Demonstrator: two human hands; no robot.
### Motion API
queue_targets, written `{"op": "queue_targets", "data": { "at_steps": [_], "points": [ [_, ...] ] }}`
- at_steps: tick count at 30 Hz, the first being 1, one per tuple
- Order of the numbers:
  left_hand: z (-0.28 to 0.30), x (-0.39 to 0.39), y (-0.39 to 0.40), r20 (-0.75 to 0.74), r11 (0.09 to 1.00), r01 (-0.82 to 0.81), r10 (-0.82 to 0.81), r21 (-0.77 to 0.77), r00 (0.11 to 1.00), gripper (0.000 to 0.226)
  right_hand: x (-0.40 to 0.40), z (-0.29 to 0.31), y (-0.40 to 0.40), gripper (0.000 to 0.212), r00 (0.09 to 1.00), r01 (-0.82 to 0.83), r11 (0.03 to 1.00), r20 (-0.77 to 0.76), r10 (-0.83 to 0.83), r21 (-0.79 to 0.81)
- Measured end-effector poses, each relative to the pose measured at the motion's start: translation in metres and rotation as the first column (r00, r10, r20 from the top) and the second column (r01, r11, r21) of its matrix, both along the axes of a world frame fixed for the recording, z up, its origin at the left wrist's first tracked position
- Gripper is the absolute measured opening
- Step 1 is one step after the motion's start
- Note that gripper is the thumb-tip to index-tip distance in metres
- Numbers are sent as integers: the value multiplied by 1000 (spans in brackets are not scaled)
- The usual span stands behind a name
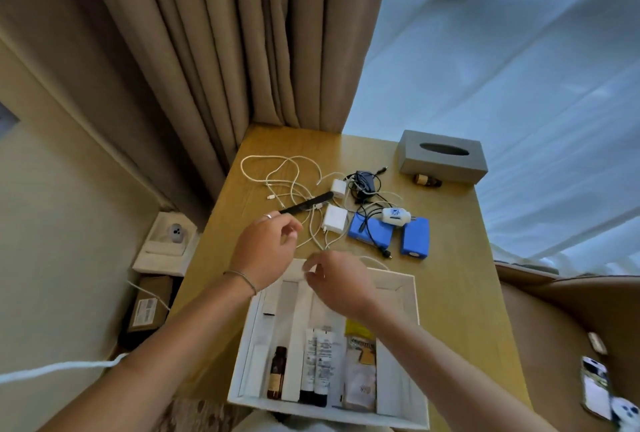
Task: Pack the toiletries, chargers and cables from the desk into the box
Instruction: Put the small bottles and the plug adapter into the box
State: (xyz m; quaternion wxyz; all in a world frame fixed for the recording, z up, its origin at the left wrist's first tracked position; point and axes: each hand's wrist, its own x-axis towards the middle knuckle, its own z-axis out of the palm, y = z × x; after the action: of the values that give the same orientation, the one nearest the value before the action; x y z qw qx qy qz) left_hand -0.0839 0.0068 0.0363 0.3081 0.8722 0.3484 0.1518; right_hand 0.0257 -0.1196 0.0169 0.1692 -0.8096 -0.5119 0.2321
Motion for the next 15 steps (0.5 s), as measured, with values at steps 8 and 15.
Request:
{"op": "queue_targets", "data": {
  "at_steps": [8,15],
  "points": [
    [-35,82,19,-231,996,40,-58,-82,971,18,114,16,5,21,950,303,951,-93,-298,53],
    [-80,140,29,-436,997,11,-41,-70,899,40,193,-10,4,22,882,459,888,-124,-454,16]
  ]
}}
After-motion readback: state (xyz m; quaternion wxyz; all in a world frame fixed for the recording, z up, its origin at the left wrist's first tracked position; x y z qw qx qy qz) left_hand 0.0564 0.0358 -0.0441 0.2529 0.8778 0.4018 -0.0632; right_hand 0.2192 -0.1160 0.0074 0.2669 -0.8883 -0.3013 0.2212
